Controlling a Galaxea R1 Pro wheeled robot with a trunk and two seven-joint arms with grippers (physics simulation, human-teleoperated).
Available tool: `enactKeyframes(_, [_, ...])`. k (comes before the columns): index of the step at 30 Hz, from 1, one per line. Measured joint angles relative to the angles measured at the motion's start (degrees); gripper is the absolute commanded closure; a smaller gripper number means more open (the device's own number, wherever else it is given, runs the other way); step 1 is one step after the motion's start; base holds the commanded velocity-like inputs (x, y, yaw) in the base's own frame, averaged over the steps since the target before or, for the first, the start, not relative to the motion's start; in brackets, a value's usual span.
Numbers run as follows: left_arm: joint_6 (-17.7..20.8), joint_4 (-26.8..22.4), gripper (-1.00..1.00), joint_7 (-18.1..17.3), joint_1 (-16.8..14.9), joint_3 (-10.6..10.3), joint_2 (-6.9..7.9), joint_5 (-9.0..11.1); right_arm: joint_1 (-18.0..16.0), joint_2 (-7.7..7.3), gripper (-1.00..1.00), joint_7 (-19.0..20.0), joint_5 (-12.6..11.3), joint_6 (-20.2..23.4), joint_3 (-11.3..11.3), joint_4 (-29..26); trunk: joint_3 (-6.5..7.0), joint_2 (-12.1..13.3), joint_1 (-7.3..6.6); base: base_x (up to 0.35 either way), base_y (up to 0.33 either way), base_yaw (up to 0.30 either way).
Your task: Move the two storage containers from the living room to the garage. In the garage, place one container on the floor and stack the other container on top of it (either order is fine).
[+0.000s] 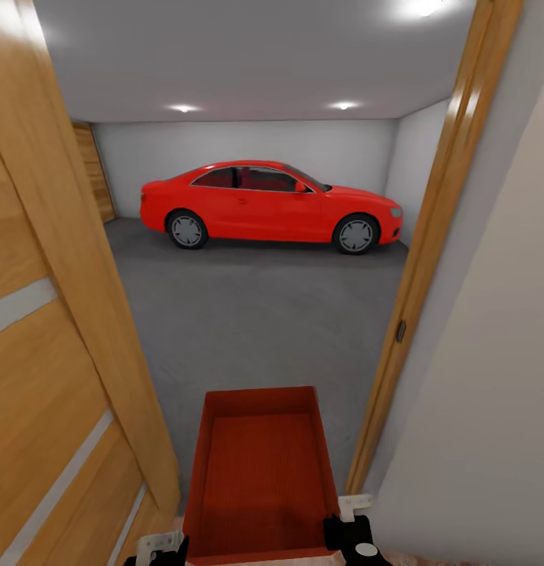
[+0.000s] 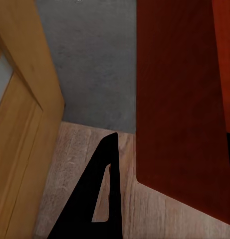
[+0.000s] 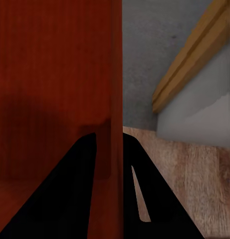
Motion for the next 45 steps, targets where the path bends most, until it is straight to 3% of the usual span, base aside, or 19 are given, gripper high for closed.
enactKeyframes(45, [0.0,-0.01,1.0,0.0,0.01,0.0,0.0,-0.01,-0.01,0.0,1.0,-0.01,-0.28,0.0,0.09,0.18,0.2,0.0,0.0,0.0,0.0,-0.038])
